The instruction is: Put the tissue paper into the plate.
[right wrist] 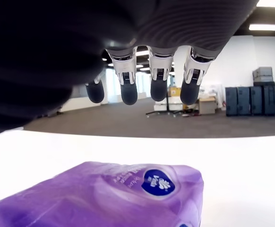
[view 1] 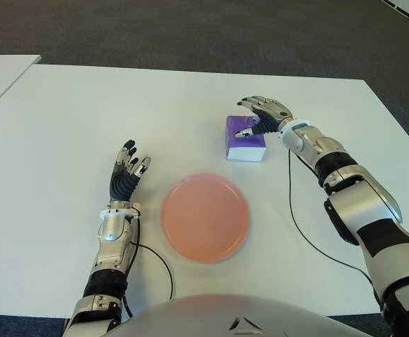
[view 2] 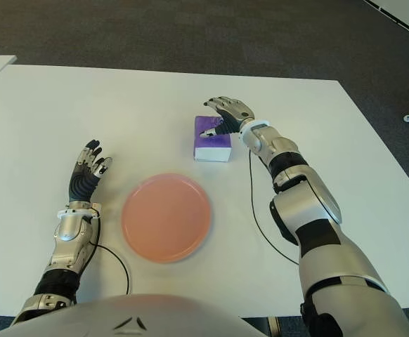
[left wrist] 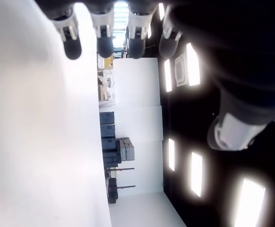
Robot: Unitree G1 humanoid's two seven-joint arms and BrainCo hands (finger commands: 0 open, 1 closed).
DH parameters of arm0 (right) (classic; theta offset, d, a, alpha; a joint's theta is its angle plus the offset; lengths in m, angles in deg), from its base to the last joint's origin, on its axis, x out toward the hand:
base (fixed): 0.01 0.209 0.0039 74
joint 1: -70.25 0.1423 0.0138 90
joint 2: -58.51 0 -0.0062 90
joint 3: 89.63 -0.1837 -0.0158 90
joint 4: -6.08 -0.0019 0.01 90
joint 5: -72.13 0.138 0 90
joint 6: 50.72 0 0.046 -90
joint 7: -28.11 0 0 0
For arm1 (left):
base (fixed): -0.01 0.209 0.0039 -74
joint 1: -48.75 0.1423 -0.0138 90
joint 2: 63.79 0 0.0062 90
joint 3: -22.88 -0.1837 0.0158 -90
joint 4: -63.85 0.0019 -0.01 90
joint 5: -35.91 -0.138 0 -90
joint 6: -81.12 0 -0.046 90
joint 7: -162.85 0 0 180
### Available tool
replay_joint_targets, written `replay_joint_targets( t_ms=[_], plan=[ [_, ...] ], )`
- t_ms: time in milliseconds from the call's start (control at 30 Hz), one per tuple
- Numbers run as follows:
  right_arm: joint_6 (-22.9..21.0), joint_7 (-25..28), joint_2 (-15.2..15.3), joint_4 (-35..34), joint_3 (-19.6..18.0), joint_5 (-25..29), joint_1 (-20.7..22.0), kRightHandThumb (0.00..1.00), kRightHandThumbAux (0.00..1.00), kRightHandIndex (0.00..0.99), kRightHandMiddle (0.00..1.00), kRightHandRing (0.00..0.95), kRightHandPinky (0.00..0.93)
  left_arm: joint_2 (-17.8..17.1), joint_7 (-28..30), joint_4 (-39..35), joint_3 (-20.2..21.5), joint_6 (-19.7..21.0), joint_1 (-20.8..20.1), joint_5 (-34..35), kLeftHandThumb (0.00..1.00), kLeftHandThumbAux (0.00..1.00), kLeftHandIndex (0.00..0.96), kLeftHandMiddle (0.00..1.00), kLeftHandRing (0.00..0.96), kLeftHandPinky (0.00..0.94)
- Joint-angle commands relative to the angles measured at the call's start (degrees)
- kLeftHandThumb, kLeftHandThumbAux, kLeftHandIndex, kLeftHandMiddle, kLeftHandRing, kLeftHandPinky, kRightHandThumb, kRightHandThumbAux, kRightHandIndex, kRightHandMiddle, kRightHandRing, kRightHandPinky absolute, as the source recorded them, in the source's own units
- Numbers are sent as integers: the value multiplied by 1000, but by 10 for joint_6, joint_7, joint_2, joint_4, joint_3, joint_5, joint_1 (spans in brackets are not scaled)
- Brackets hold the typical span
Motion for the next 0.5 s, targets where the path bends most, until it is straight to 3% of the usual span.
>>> replay_joint_targets(
  t_ms=[33, 500],
  plan=[
    [16, 7, 9, -12, 1, 5, -23, 246, 357, 0, 0, 0, 0, -1, 7, 28, 1, 12, 15, 3, 0, 578, 0, 0, 0, 0],
    [61, 15, 34, -70, -6, 21, -76, 236, 359, 0, 0, 0, 0, -6, 5, 28, -1, 16, 17, -2, 0, 566, 0, 0, 0, 0]
  ],
)
